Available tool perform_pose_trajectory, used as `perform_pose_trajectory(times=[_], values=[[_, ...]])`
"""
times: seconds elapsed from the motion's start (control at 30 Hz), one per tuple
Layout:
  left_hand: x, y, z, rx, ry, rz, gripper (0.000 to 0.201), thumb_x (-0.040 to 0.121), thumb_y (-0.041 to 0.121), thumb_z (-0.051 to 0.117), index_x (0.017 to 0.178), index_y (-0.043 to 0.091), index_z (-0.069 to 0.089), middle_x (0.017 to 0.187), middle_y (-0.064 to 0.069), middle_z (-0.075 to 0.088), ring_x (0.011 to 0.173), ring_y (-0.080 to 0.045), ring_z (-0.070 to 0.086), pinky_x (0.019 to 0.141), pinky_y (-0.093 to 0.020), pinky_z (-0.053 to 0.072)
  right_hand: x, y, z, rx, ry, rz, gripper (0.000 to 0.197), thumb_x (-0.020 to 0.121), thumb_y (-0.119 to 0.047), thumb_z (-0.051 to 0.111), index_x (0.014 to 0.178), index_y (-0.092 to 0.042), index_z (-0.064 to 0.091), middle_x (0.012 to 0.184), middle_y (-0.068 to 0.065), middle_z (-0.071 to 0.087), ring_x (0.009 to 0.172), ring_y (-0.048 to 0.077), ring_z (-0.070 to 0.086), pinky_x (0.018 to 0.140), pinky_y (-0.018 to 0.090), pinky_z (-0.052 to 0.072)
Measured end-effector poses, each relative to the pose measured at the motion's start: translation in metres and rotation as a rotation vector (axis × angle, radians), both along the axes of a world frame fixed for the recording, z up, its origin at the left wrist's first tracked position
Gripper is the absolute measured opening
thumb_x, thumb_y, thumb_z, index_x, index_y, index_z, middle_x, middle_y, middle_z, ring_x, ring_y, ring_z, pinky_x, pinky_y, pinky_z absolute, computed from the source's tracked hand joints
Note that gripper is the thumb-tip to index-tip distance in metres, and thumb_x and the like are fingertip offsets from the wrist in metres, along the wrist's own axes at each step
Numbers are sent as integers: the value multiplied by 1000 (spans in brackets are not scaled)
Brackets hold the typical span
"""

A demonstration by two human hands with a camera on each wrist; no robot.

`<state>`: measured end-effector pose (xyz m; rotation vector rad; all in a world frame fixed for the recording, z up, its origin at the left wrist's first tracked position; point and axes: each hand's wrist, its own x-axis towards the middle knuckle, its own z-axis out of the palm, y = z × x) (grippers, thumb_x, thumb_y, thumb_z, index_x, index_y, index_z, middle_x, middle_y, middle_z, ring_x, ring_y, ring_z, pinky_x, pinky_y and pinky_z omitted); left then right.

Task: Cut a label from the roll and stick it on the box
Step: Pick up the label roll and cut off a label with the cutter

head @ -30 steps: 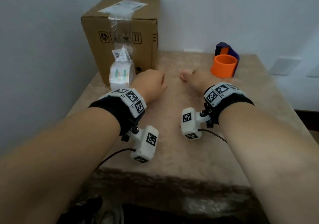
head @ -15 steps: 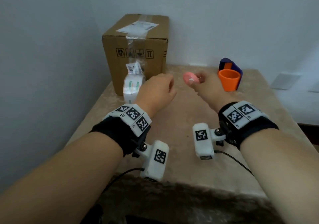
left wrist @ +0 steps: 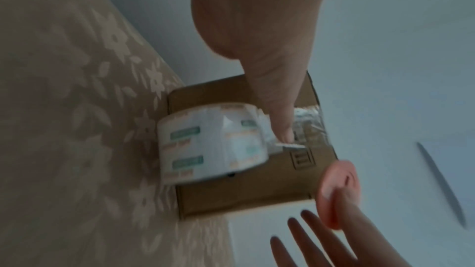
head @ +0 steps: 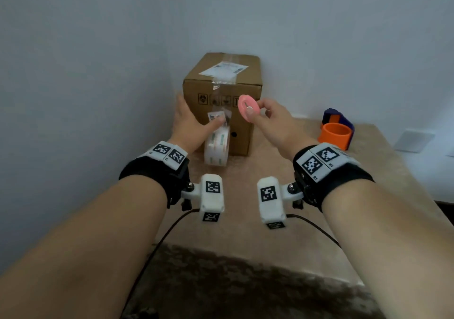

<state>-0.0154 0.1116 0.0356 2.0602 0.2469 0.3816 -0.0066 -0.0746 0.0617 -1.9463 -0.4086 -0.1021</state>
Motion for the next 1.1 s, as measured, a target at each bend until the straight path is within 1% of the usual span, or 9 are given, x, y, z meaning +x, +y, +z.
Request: perform_pose_trajectory(times=[0.2, 0.47, 0.53, 0.67, 0.77, 0.83, 0.9, 1.0, 1.1], values=[[1, -4, 4, -273, -15, -38, 91, 74, 28, 79, 143, 16, 21, 139, -3, 46, 125, -16, 46, 109, -38, 38, 5, 8, -10, 65, 33, 5, 14, 94, -32, 52, 95, -18, 53, 78, -11, 50, 74, 5, 45, 66, 21, 35], [-37, -30, -6, -195, -26, -69, 91, 63, 47, 78, 137, 24, 30, 133, 3, 52, 120, -14, 51, 106, -44, 43, -36, -32, -18, 165, 33, -29, 7, 93, -27, 55, 86, -27, 57, 88, -10, 59, 83, 0, 53, 71, 12, 41], [-46, -37, -8, -204, -55, -57, 83, 73, 33, 77, 139, 19, 28, 133, 2, 50, 116, -10, 49, 103, -34, 44, -51, -40, -14, 177, 33, -31, 5, 92, -27, 57, 88, -25, 59, 88, -10, 61, 86, 3, 55, 73, 15, 39], [-67, -46, -9, -96, -81, -120, 79, 80, 29, 73, 142, 18, 25, 120, 11, 45, 105, -1, 45, 73, -4, 40, -70, -48, -11, 148, 24, -90, 6, 89, -29, 60, 84, -27, 60, 90, -10, 63, 89, 5, 56, 74, 20, 39], [-76, -46, -6, 24, -95, -43, 91, 75, 39, 75, 146, 20, 20, 140, 0, 37, 125, -14, 40, 107, -34, 39, -74, -49, -12, 47, -44, -181, 7, 87, -36, 61, 85, -30, 59, 95, -9, 57, 91, 7, 55, 79, 22, 40], [-78, -45, -7, 103, -173, 82, 90, 74, 43, 74, 143, 19, 21, 139, -7, 32, 128, -20, 36, 110, -41, 34, -77, -47, -10, -73, -161, -246, 14, 85, -40, 61, 90, -26, 59, 102, -1, 48, 95, 15, 53, 85, 26, 43], [-80, -46, -6, 30, -232, 67, 66, 78, 37, 71, 128, 20, 31, 120, -3, 37, 110, -16, 43, 100, -36, 44, -79, -44, -8, -148, -234, -242, 16, 87, -35, 60, 96, -21, 59, 98, 0, 52, 91, 19, 56, 80, 29, 47], [-81, -52, -4, -94, -113, -153, 40, 88, 23, 63, 115, 17, 35, 98, -3, 44, 78, -8, 47, 63, -4, 45, -79, -40, -5, -154, -232, -154, 14, 91, -25, 57, 104, -20, 54, 96, 0, 62, 83, 20, 65, 76, 37, 56], [-80, -58, -9, -263, -20, -293, 32, 90, 11, 59, 115, 14, 40, 88, 0, 51, 72, -7, 51, 47, -5, 44, -78, -37, -3, -223, -233, -63, 34, 92, -21, 54, 126, -21, 50, 122, 2, 62, 102, 18, 64, 92, 36, 53]])
